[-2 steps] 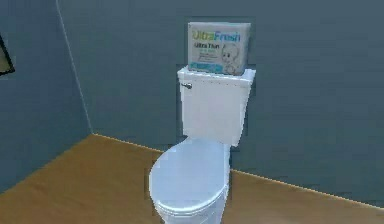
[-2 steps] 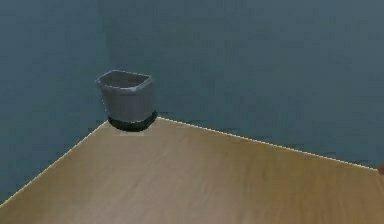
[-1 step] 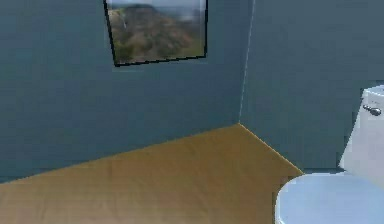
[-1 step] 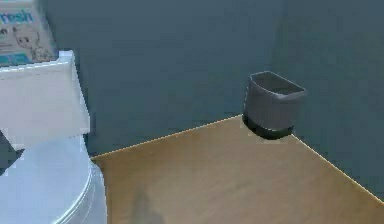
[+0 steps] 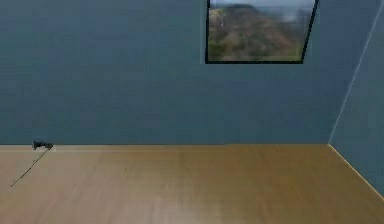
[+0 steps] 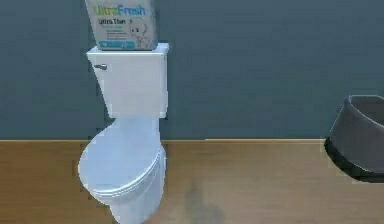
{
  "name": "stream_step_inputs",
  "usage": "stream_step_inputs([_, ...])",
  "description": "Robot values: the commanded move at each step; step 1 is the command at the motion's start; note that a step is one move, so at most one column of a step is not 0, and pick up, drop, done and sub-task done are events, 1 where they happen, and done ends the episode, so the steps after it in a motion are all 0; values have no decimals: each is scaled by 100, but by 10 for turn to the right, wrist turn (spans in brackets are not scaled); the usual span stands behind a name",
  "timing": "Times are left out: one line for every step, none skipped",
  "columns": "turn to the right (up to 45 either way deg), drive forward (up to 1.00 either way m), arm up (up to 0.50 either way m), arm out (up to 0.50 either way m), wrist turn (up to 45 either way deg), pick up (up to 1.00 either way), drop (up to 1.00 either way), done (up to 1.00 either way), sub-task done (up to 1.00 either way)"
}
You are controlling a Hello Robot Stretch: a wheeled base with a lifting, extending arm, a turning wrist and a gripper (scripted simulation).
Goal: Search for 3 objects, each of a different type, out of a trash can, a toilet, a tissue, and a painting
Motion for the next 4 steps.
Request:
stream_step_inputs([0, 100, 0, 0, 0, 0, 0, 0, 0])
stream_step_inputs([0, 20, 0, 0, 0, 0, 0, 0, 0])
stream_step_inputs([330, 0, 0, 0, 0, 0, 0, 0, 0])
stream_step_inputs([0, 0, 0, 0, 0, 0, 0, 0, 100])
